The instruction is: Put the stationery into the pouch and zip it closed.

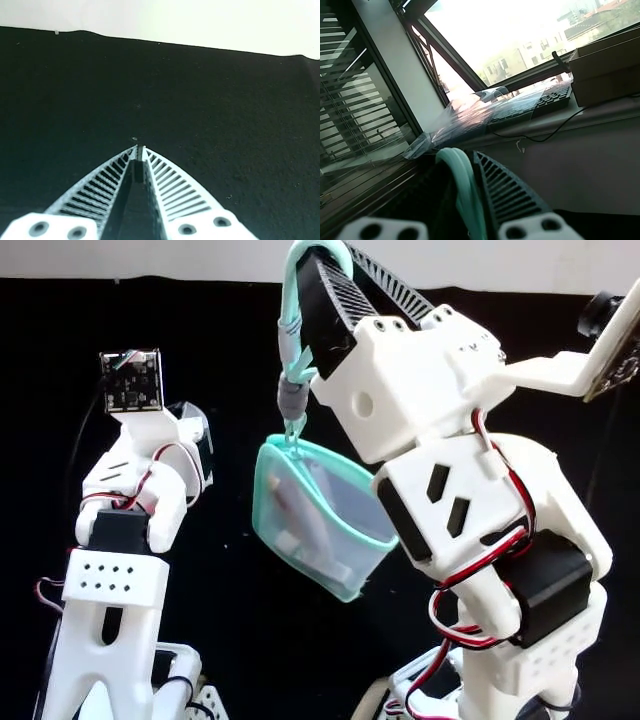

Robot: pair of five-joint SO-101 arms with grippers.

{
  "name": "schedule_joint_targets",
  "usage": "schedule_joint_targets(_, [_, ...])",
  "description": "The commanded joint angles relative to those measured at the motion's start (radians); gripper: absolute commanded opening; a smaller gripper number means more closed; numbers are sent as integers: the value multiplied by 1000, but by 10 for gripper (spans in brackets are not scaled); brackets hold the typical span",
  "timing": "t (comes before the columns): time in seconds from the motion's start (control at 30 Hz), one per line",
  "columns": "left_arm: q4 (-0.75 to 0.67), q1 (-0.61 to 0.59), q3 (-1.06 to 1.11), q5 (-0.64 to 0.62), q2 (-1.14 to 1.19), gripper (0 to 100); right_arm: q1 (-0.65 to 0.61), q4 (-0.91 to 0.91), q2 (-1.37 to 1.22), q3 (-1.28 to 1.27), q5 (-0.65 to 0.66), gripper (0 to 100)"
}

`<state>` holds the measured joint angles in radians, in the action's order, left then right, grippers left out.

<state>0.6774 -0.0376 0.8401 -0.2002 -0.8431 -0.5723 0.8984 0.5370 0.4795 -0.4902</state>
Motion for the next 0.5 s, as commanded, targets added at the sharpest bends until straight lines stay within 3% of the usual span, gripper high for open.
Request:
schedule_joint_targets(0.0, [-15,-12,-42,8,-16,7,-13,-25,19,15,-11,5])
schedule_joint_targets(0.47, [-15,-12,-8,8,-16,7,-110,19,10,88,-11,5])
